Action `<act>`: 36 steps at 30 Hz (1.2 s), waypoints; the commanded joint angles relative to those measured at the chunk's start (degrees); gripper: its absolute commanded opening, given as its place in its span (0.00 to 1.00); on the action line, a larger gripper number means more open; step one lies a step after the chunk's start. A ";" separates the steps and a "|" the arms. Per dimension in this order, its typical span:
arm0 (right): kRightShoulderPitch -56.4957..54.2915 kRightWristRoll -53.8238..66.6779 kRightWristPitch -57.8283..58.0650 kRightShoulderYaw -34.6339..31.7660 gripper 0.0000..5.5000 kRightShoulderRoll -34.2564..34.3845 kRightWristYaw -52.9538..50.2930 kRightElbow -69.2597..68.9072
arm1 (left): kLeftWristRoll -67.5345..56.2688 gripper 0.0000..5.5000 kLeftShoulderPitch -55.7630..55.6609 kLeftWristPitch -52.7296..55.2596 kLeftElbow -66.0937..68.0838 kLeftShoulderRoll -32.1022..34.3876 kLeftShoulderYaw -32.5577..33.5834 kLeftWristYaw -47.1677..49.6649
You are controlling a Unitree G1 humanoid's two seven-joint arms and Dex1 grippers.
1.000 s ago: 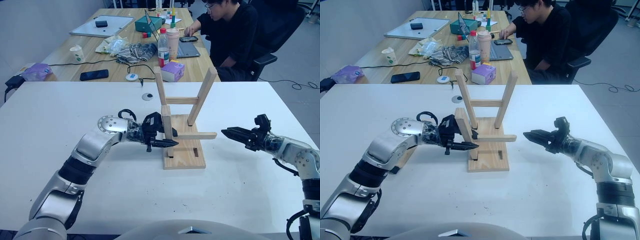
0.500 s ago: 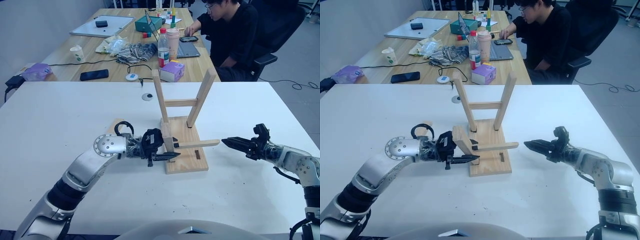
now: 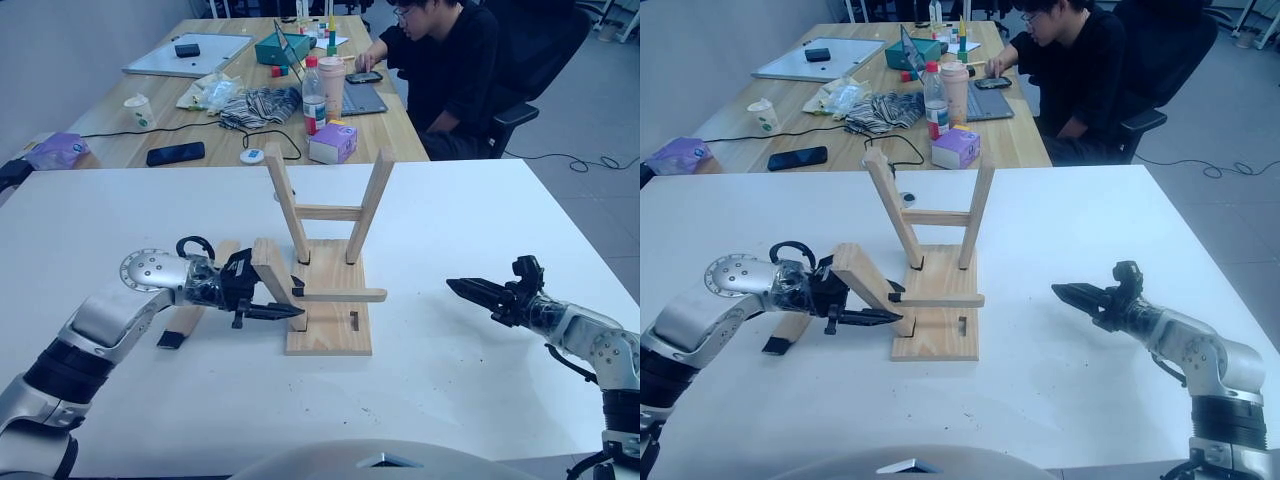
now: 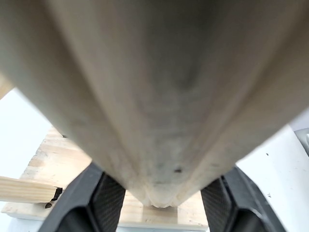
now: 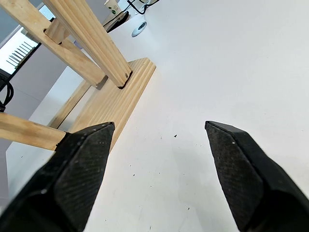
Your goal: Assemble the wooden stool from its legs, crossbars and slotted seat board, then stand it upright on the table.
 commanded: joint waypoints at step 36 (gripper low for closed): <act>2.00 -0.66 -3.85 -2.97 0.63 6.04 -5.94 -2.11 | 8.90 0.70 14.58 21.59 21.46 -8.99 27.04 21.77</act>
